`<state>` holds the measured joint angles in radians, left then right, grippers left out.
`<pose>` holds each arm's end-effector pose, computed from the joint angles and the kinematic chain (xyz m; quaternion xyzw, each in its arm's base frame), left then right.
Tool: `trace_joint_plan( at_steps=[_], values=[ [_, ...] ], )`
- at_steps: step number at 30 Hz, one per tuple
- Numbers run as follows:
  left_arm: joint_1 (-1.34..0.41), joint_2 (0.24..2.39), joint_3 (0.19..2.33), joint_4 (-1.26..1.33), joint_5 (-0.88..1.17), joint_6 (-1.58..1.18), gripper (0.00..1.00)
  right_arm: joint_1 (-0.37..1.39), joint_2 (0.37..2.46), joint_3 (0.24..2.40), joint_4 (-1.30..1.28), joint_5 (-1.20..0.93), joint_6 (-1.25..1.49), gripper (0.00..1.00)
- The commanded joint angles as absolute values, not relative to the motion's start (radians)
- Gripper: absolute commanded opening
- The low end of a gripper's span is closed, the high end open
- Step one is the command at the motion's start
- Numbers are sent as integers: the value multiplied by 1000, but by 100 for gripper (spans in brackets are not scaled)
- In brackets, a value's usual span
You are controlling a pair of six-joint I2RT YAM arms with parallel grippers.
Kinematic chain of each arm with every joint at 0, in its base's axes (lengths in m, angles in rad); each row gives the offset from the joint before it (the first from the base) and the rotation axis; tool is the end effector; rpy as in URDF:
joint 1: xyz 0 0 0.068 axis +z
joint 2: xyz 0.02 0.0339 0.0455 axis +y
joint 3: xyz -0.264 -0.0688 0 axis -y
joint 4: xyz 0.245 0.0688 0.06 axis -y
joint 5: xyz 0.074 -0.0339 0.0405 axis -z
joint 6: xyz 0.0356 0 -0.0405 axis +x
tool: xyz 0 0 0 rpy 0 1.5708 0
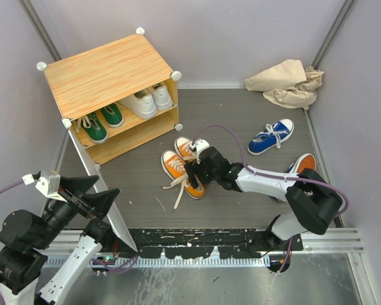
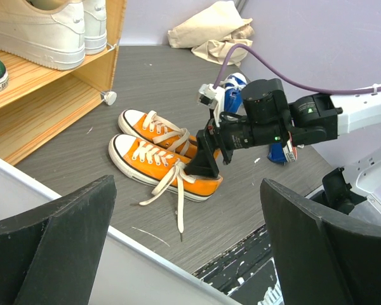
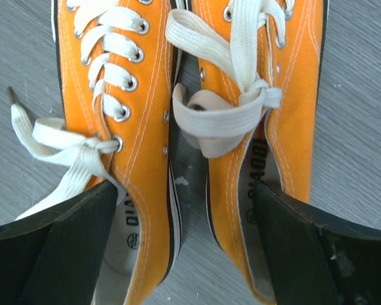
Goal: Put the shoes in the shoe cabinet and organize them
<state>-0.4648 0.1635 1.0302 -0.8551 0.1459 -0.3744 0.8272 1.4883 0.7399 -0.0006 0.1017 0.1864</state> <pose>-0.0188 0.0036 0.3833 0.0835 0.6981 -0.3358 0.6269 0.2049 0.2174 0.1794 -0.2691 0.8754 0.1529 0.3714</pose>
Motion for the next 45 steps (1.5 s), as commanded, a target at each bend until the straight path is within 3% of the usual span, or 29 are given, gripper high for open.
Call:
trace_joint_plan(
  at_steps=[1, 9, 33, 36, 41, 42, 44, 45],
  values=[
    [-466, 190, 999, -1012, 151, -399, 98, 819, 1360, 751, -82, 73, 185, 94],
    [-465, 181, 994, -1007, 150, -400, 98, 818, 1309, 829, -172, 76, 147, 94],
    [-466, 160, 985, -1017, 147, -403, 98, 818, 1512, 832, -167, 106, 130, 85],
    [-465, 159, 986, -1019, 144, -403, 98, 818, 1542, 830, -160, 148, 129, 74],
    [-466, 161, 986, -1019, 146, -404, 98, 818, 1595, 827, -149, 155, 134, 73],
    [-464, 160, 986, -1019, 146, -404, 98, 818, 1606, 830, -150, 149, 134, 68],
    [-465, 159, 987, -1020, 147, -403, 98, 817, 1618, 835, -153, 130, 134, 51],
    [-466, 157, 989, -1020, 147, -403, 98, 818, 1618, 838, -156, 122, 133, 34]
  ],
)
